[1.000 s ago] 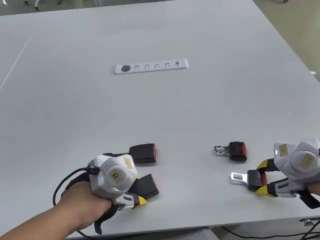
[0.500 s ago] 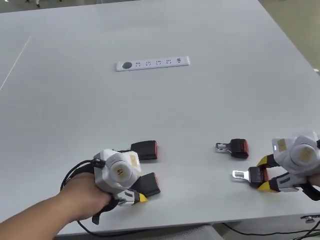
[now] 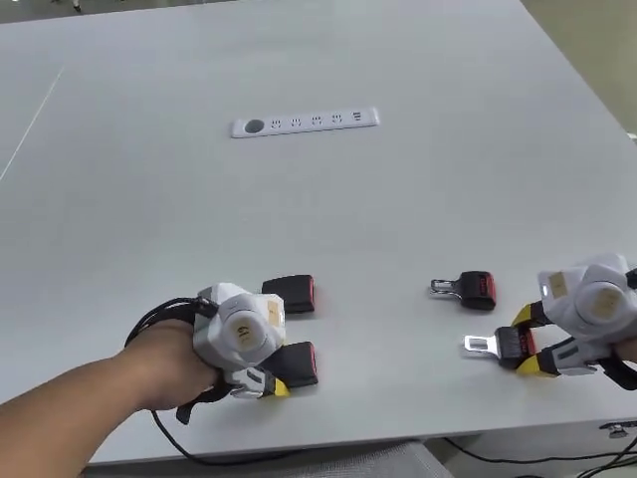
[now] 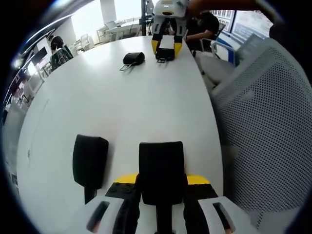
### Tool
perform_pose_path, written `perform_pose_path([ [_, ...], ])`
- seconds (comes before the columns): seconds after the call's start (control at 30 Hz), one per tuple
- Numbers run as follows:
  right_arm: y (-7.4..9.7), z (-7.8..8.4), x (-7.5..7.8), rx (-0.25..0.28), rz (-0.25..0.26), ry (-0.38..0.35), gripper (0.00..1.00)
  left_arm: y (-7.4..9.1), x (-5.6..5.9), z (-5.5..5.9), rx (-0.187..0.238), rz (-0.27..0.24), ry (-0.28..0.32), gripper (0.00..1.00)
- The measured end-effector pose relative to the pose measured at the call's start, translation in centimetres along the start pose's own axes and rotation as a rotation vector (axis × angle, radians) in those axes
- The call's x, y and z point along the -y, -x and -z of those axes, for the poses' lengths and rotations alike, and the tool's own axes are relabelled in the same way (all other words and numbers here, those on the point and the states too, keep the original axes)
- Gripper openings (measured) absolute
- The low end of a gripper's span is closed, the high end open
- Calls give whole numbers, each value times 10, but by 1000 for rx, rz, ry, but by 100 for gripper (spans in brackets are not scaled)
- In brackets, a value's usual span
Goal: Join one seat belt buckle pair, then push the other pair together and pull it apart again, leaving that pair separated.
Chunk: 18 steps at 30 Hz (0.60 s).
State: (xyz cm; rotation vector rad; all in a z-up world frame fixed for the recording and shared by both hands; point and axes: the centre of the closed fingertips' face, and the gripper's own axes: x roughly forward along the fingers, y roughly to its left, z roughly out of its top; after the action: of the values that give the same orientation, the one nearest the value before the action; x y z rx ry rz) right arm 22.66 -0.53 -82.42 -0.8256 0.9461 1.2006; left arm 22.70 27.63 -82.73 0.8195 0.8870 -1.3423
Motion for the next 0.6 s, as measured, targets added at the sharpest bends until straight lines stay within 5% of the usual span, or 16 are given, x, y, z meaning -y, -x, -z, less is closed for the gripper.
perform_pose_path([
  [0.6,1,-14,-3,15,1,2,33,0,0,0,-3,9,-15,35],
])
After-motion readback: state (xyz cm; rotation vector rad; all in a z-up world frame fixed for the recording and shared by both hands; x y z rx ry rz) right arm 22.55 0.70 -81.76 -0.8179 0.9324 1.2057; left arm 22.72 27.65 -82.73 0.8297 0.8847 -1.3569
